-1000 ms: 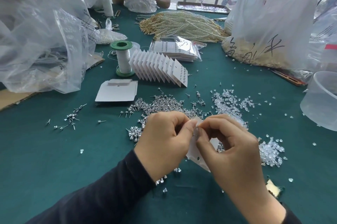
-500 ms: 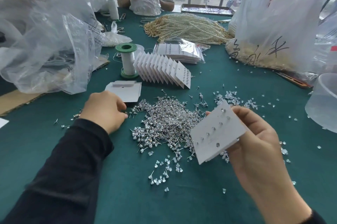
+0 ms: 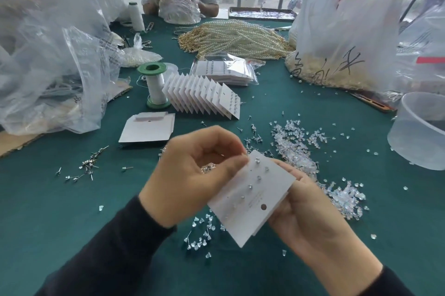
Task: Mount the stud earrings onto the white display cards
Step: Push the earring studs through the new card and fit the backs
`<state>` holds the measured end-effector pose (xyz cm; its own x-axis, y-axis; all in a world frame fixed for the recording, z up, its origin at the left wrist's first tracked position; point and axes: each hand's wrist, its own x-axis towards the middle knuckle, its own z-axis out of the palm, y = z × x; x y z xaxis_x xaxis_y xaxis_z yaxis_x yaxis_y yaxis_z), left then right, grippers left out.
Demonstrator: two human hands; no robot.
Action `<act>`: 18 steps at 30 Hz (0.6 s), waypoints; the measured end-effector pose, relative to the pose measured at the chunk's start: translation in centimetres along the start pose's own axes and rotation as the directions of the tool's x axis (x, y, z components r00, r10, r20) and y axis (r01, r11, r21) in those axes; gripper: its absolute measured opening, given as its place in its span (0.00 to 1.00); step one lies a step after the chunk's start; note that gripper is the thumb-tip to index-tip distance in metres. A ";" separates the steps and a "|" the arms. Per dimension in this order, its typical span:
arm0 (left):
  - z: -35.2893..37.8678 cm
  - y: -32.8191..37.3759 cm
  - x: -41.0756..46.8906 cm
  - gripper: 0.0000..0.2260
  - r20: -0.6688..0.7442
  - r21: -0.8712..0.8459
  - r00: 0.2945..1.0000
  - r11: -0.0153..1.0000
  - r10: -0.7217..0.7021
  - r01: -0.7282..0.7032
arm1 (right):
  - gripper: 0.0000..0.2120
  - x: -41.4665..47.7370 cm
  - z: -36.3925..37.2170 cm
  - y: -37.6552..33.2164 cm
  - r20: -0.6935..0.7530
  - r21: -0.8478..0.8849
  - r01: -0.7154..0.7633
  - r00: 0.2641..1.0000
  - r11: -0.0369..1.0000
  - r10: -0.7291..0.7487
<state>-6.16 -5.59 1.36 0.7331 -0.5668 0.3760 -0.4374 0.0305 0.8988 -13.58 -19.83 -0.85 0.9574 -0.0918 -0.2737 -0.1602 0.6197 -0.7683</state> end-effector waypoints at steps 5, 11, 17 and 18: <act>1.1 -0.7 0.0 0.04 -0.054 0.222 0.992 0.970 0.115 -0.100 | 0.08 -0.1 0.1 -0.1 0.037 0.078 0.005 0.999 0.997 -0.008; 1.4 -0.8 0.0 0.02 -0.025 0.339 0.987 0.930 0.160 -0.142 | 0.14 0.0 0.1 0.0 0.004 0.109 -0.007 1.000 0.994 0.007; 1.2 0.1 -0.5 0.20 0.100 0.424 0.973 0.876 0.206 -0.229 | 0.09 -0.2 0.4 -0.2 -0.085 0.098 0.063 0.995 0.993 -0.054; 1.3 0.2 -0.7 0.25 0.122 0.470 0.975 0.854 0.188 -0.223 | 0.09 -0.1 0.5 -0.2 -0.118 0.086 0.088 0.990 0.992 -0.078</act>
<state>-7.44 -6.30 1.03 0.5691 -0.6469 0.5076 -0.7820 -0.2347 0.5774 -13.57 -19.55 -0.38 0.9320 -0.2307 -0.2795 -0.0543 0.6736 -0.7371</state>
